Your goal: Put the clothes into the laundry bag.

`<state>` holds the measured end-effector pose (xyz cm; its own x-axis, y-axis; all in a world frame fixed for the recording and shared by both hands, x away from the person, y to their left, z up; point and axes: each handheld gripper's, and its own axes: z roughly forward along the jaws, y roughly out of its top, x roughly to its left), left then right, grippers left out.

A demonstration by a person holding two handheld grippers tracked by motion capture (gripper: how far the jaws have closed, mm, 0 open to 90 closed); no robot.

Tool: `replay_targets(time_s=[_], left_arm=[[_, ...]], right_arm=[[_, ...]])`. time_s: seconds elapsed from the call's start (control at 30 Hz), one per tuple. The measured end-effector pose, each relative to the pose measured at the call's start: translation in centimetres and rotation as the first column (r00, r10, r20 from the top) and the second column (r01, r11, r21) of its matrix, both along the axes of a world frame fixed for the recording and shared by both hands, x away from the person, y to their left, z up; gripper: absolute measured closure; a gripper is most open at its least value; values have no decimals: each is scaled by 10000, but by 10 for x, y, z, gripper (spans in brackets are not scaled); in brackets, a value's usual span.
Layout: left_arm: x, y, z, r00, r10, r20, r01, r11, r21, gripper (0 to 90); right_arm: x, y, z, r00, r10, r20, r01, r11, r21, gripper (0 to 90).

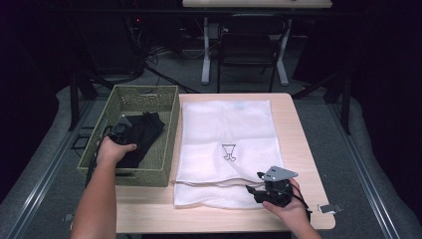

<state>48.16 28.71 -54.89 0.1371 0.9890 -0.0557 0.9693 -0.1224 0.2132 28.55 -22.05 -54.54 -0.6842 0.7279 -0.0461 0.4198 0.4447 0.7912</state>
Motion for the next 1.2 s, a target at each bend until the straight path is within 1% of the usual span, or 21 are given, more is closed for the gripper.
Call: replay_targets(time_s=[0.03,0.07,0.1,0.17,0.3,0.37,0.47,0.57,0.7,0.9,0.97,1.1,1.17,1.2], left_arm=[[0,0,1,10000,45,-2,-45,9996,-276,255],[-1,0,3,10000,41,73,-39,9998,-206,342],[-1,-1,4,10000,43,89,-42,9999,-138,401],[-1,-2,4,9999,-15,116,17,9999,-144,419],[-2,-2,5,9998,-92,154,95,9998,-188,485],[-2,-4,6,9992,-364,194,366,9992,-128,545],[-2,-5,7,9976,-665,207,667,9977,-112,592],[-2,-5,7,9966,-791,222,795,9967,-175,626],[-2,-5,7,9963,-836,197,841,9962,-240,650],[-2,-4,8,9958,-880,250,887,9957,-277,666],[-2,-3,8,9961,-848,244,856,9957,-362,669],[-2,-2,10,9957,-903,219,911,9951,-387,673],[-2,-2,11,9963,-821,244,833,9952,-506,675],[-2,-2,11,9962,-836,260,848,9952,-493,675]], right_arm=[[0,0,0,10000,-12,2,12,10000,-4,369],[0,0,0,10000,-18,2,18,10000,0,369],[0,0,0,10000,-17,5,17,10000,1,369],[0,0,0,10000,-1,-1,1,10000,13,369],[0,0,0,10000,-5,6,5,10000,11,369],[0,0,0,10000,-3,5,3,10000,14,369],[0,0,0,10000,-7,2,7,10000,1,369],[0,0,0,10000,6,9,-6,10000,16,369],[0,0,0,10000,10,19,-10,10000,8,369],[0,0,0,10000,15,13,-15,10000,28,369],[0,0,0,10000,25,23,-25,10000,25,369],[0,0,1,10000,14,3,-14,10000,36,369],[0,-1,0,10000,4,-2,-4,10000,35,369],[0,-1,0,10000,-5,-10,5,10000,40,369]])
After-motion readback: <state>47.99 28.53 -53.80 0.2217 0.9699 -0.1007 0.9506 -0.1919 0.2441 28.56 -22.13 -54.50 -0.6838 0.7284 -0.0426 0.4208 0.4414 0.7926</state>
